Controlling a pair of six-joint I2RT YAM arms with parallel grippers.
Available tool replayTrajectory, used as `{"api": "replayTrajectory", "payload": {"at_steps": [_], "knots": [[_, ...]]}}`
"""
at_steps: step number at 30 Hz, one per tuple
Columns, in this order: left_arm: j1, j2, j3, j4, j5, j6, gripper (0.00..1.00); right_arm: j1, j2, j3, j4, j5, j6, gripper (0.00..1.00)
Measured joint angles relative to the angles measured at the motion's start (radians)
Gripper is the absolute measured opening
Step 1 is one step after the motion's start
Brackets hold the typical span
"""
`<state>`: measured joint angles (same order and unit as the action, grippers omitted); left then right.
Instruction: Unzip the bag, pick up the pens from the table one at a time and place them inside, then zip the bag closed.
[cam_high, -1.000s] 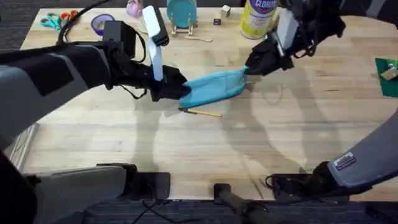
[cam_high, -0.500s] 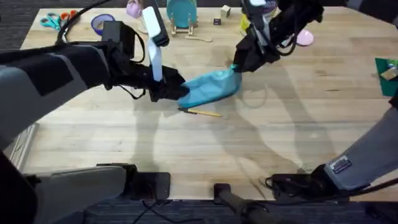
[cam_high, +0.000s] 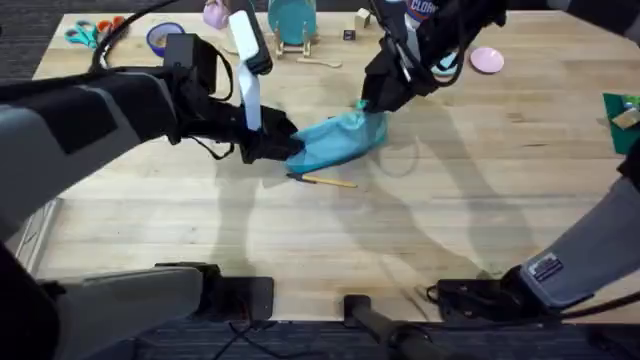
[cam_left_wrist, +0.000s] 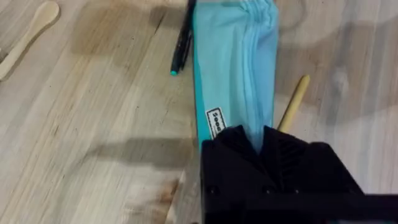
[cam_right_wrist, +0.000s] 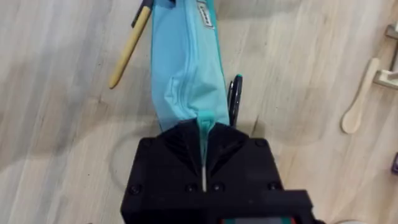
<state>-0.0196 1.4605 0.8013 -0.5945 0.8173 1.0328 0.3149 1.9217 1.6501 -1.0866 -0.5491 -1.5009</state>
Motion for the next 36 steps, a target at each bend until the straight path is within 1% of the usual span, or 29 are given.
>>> {"api": "replayTrajectory", "payload": {"at_steps": [5,15,23,30,36], "knots": [[0.0,0.0,0.0,0.0,0.001,0.0,0.042,0.008,0.0,0.022,-0.003,0.001,0.005,0.031],[0.0,0.0,0.0,0.0,0.001,0.0,0.042,0.018,0.0,0.026,-0.011,-0.004,0.009,0.031],[0.0,0.0,0.0,0.001,0.002,0.0,0.042,0.018,0.0,0.074,-0.017,0.033,0.043,0.031],[0.0,0.0,0.0,0.0,0.002,0.0,0.042,0.022,0.0,0.075,-0.024,0.034,0.055,0.031],[0.0,0.0,0.0,0.0,0.002,0.0,0.042,0.045,0.0,0.075,-0.014,0.034,0.057,0.03]]}}
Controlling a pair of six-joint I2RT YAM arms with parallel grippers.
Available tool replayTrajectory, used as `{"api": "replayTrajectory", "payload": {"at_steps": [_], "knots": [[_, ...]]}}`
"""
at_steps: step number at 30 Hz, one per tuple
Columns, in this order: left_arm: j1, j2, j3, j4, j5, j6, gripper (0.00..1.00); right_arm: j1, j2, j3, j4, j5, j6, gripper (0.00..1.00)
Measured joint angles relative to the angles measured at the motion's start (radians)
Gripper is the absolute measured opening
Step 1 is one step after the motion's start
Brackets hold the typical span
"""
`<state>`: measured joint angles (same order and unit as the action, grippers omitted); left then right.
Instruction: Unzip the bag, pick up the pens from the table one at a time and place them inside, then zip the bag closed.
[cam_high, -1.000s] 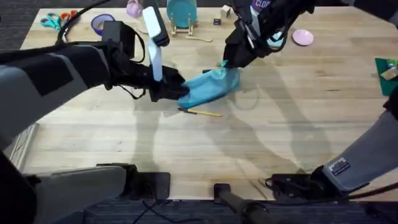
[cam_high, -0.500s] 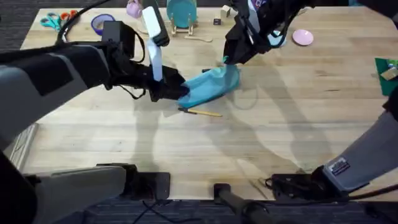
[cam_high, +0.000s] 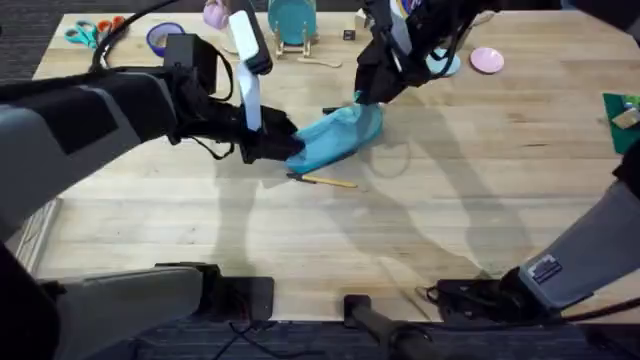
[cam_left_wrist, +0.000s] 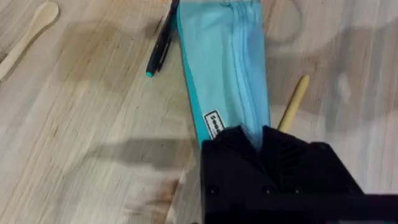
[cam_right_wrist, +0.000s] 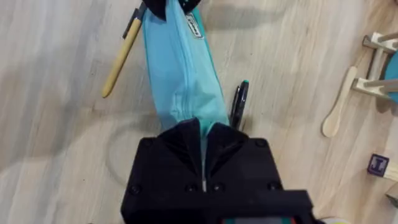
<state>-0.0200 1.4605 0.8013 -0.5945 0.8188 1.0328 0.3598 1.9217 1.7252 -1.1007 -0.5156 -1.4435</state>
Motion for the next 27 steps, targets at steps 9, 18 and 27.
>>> {"api": "replayTrajectory", "payload": {"at_steps": [9,18,27], "knots": [[0.0,0.0,0.0,-0.001,-0.002,0.0,0.042,0.003,0.0,0.0,0.047,-0.036,0.0,0.03],[0.0,0.0,0.0,-0.008,-0.009,0.0,0.042,0.003,0.0,0.006,0.067,-0.104,0.0,0.031],[0.0,0.0,0.0,-0.008,-0.012,0.0,0.042,0.013,0.0,0.034,0.053,-0.122,0.0,0.03]]}}
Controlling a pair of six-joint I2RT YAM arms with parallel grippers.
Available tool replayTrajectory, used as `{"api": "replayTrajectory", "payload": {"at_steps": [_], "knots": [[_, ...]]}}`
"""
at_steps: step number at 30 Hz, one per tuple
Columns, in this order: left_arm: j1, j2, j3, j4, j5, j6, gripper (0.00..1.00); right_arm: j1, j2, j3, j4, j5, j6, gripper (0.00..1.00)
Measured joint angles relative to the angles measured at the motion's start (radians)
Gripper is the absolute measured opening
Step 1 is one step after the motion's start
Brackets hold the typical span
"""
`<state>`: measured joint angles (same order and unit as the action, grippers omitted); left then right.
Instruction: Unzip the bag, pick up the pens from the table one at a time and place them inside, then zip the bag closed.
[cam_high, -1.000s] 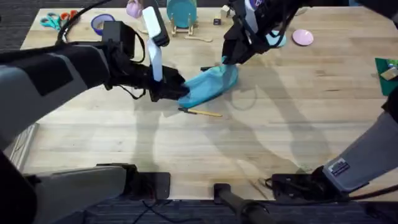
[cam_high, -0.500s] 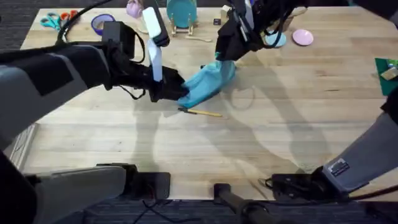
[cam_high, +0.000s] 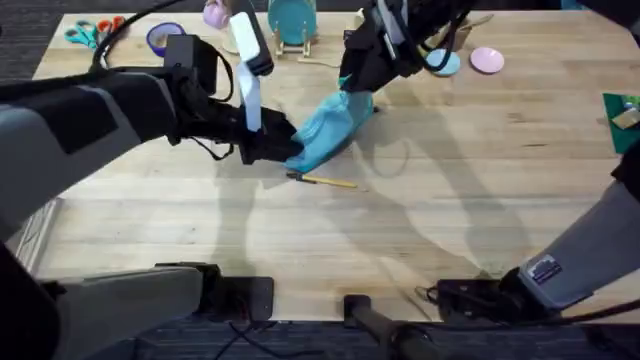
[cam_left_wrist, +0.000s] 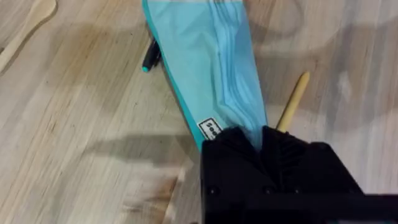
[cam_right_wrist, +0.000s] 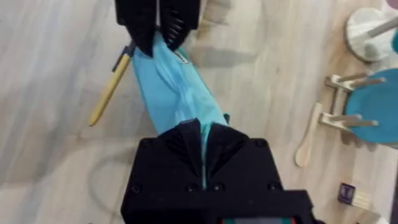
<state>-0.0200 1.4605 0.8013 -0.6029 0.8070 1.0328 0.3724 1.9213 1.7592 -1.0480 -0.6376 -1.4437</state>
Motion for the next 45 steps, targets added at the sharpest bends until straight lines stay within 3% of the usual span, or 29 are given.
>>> {"api": "replayTrajectory", "payload": {"at_steps": [8,17,33,36,41,45], "knots": [[0.0,0.0,0.0,0.007,0.01,0.0,0.042,0.084,0.0,0.001,-0.052,-0.004,0.0,0.031],[-0.005,0.0,0.0,0.013,0.019,0.0,0.042,0.167,0.0,0.021,-0.053,-0.102,0.0,0.03],[-0.005,0.0,0.0,0.013,0.019,0.0,0.042,0.171,0.0,0.021,-0.053,-0.112,0.001,0.045],[-0.005,0.0,0.0,0.013,0.019,0.0,0.042,0.157,0.0,0.021,-0.053,-0.113,0.002,0.264],[-0.005,0.0,0.0,0.013,0.019,0.0,0.042,0.119,0.0,0.022,-0.046,-0.115,-0.001,0.946],[-0.005,0.0,0.0,0.013,0.019,0.0,0.042,0.098,-0.015,0.022,-0.048,-0.092,0.001,0.995]]}}
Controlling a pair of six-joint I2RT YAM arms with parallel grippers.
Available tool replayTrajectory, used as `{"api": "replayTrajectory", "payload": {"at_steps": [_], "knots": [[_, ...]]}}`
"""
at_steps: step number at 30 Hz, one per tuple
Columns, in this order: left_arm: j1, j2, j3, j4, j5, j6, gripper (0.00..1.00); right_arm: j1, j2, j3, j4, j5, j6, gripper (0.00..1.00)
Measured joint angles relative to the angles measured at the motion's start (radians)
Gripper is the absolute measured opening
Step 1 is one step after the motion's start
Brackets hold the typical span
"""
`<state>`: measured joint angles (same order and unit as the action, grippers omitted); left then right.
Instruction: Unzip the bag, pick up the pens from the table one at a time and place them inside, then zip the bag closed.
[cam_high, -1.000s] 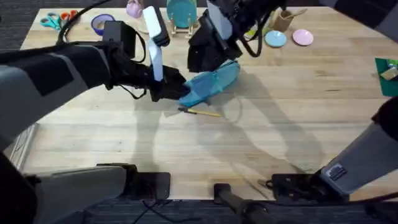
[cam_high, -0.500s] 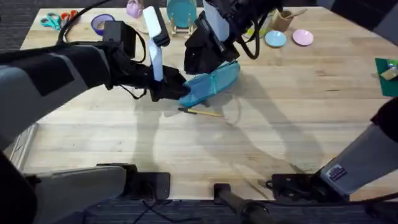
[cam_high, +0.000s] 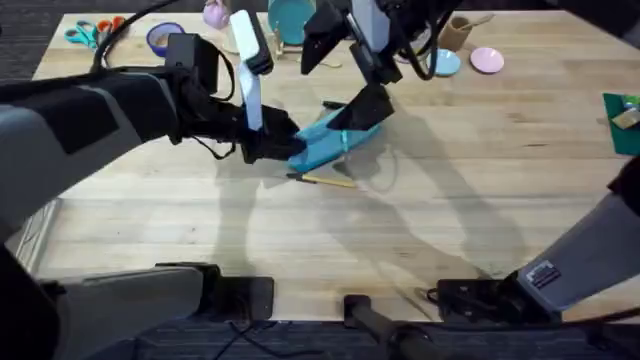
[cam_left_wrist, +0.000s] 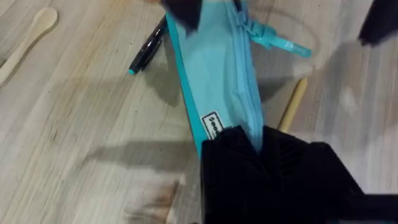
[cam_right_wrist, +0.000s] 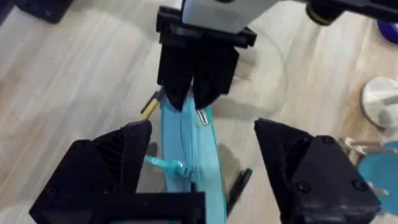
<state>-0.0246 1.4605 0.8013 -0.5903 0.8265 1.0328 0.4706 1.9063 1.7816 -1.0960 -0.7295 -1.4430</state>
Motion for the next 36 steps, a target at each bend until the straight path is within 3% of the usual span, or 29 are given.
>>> {"api": "replayTrajectory", "payload": {"at_steps": [10,19,26,36], "knots": [[0.0,0.0,0.0,0.0,0.0,0.0,0.042,0.009,-0.048,0.063,-0.01,0.132,0.023,0.995],[0.0,0.0,0.0,0.0,0.0,0.0,0.042,0.009,-0.06,0.086,-0.027,0.164,0.054,0.996],[0.0,0.0,0.0,0.0,0.0,0.0,0.042,0.009,-0.08,0.086,-0.014,0.181,0.237,0.996],[0.0,0.0,0.0,0.0,0.0,0.0,0.042,0.009,-0.168,0.086,0.007,0.214,0.619,0.995]]}}
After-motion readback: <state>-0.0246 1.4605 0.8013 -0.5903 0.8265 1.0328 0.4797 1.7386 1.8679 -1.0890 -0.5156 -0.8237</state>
